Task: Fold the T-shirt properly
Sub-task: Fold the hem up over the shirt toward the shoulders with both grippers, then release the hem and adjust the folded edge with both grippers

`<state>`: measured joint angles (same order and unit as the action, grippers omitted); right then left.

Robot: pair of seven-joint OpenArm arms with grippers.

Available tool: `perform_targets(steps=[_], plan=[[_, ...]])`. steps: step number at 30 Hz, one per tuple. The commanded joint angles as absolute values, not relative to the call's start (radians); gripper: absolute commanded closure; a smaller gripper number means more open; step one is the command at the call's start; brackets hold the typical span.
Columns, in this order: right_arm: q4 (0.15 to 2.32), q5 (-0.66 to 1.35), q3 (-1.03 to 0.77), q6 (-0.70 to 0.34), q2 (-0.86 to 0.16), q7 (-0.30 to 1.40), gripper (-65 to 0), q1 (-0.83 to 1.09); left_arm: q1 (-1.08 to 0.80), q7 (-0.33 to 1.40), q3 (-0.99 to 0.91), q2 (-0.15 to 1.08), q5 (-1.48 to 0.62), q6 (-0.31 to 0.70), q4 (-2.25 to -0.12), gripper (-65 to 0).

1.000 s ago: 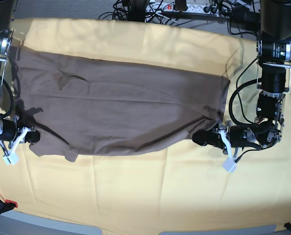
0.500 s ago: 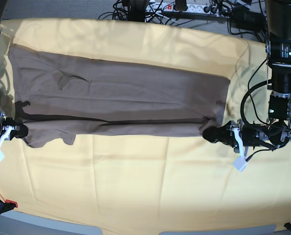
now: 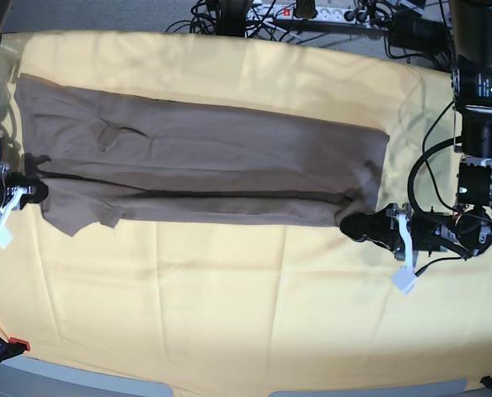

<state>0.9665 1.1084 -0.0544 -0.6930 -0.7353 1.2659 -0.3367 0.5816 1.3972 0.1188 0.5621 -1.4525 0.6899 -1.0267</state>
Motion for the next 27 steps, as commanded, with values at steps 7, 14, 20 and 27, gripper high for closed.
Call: perform_targets(steps=[7,14,20,27], plan=[[1.195,1.123,-0.063,-0.698,-0.799,1.246,0.0,-0.239,0.508,1.396,0.113,0.628,-1.484,0.698,-1.199,0.0],[1.243,1.118,-0.063,-0.698,-0.840,1.232,0.0,-0.213,0.398,1.396,0.113,0.723,-1.484,0.698,-1.311,0.0],[1.243,1.093,-0.063,-0.698,-0.839,1.231,0.0,-0.209,0.396,1.396,0.113,0.773,-1.484,0.698,-1.316,0.0],[1.243,1.101,-0.062,-0.698,-0.833,1.262,0.0,-0.208,0.388,1.396,0.113,0.762,-1.484,0.698,-1.316,0.0]])
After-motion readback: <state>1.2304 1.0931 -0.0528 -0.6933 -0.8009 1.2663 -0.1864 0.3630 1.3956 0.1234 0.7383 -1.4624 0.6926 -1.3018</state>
